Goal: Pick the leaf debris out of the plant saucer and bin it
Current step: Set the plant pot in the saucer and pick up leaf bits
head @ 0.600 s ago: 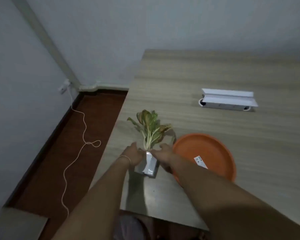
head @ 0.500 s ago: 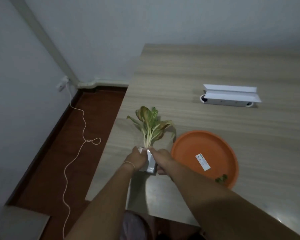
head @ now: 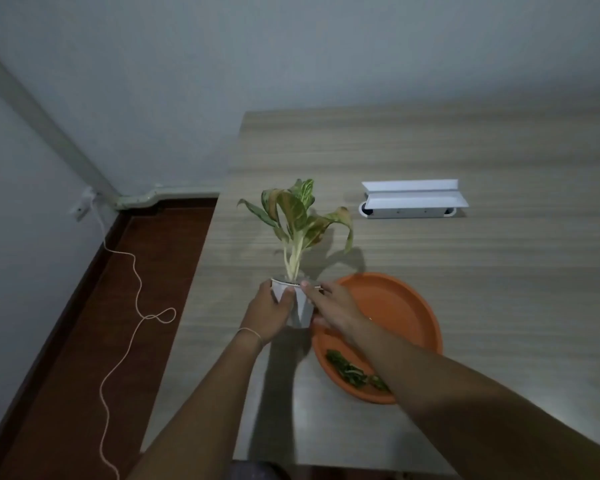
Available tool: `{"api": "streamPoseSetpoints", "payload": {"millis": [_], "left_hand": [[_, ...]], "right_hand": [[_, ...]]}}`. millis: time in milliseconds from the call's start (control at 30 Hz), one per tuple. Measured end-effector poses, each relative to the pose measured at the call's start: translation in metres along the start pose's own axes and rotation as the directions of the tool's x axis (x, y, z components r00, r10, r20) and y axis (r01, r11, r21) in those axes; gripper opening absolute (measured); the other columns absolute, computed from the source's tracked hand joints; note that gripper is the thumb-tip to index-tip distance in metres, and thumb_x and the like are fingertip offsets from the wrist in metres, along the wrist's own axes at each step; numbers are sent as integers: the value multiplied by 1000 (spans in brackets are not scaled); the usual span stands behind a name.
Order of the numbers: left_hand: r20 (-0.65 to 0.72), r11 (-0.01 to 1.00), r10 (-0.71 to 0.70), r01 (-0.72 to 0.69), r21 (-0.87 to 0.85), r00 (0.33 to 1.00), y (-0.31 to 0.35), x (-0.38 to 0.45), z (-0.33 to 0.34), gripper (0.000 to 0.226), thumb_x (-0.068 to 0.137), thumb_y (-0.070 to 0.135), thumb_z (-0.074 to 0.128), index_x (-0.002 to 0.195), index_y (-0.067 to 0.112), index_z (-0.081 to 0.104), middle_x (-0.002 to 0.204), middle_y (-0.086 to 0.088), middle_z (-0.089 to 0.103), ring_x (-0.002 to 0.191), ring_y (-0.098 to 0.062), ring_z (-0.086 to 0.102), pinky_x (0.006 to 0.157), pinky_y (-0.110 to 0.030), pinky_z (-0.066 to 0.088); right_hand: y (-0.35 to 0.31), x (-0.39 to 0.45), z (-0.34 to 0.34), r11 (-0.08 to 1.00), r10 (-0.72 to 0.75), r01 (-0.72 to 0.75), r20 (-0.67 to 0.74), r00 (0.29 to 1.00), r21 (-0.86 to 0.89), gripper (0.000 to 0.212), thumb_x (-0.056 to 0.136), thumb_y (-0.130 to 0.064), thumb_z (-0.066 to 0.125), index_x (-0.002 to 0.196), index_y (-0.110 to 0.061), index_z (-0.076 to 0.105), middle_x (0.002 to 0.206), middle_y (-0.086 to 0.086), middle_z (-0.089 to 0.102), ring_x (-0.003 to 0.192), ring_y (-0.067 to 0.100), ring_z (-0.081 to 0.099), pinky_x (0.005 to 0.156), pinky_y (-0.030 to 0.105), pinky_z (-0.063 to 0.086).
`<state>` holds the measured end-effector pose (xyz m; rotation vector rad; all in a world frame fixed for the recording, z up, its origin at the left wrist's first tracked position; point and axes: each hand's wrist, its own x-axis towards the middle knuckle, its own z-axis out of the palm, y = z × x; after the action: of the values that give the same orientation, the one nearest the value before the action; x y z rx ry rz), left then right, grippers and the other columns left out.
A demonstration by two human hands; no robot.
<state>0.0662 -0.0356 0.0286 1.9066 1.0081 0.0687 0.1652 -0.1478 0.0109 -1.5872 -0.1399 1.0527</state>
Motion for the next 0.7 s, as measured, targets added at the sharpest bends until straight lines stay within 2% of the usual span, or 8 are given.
{"api": "streamPoseSetpoints", "payload": {"millis": [100,200,267,433,500,567,633,700], "left_hand": [[43,999,43,-42,-29,998,31,2,23,27,86,35,53,104,14,58,99,-4,63,95,-26,60,81,-36,49],[95,995,84,-78,-67,992,57,0,50,26,84,26,53,107,18,63,105,-4,68,97,-24,63,86,-39,53],[137,993,91,-80,-83,986,65,1,71,28,82,28,54,106,21,65,108,-6,70,99,-24,65,87,-41,55],[202,995,100,-94,-39,974,67,6,110,13,81,23,56,93,27,59,94,-6,68,89,-24,63,77,-37,53],[241,993,120,-114,-36,963,58,9,121,20,74,32,56,92,40,60,100,-1,70,92,-22,64,84,-45,55],[266,993,121,-114,-42,956,47,15,130,24,75,32,57,93,48,59,110,1,69,98,-23,64,88,-47,55],[261,993,107,-117,24,959,34,21,137,29,82,25,57,109,35,59,117,-5,67,103,-26,63,91,-45,53],[252,994,109,-113,1,962,27,18,136,29,87,19,54,115,19,58,115,-9,65,103,-26,62,93,-44,52]], "right_hand": [[-8,-4,-40,994,-104,103,-38,994,-28,12,87,-36,72,89,-27,64,94,-3,72,84,10,69,87,46,59],[-4,-5,-80,981,-184,177,-94,978,-84,47,75,-45,82,111,-21,64,113,-2,70,102,16,68,90,46,59],[0,-8,-103,973,-212,196,-139,967,-120,61,73,-40,85,122,-17,56,117,-7,64,107,11,63,89,33,56],[14,-9,-142,963,-197,162,-154,968,-213,57,69,-35,89,113,-31,52,113,-11,64,102,10,64,86,33,55],[23,-9,-151,970,-159,126,-149,976,-210,60,71,-30,88,116,-29,49,109,-18,59,100,5,60,78,24,52],[28,-9,-153,969,-169,142,-124,978,-202,44,74,-23,86,106,-28,57,104,-19,65,90,0,63,68,14,50],[39,-6,-156,954,-175,136,-130,976,-267,25,73,-29,87,89,-31,68,90,-19,74,83,-5,68,68,10,51],[56,-1,-158,945,-213,165,-150,965,-281,41,71,-31,88,108,-27,70,102,-10,76,98,5,71,81,26,58]]}}
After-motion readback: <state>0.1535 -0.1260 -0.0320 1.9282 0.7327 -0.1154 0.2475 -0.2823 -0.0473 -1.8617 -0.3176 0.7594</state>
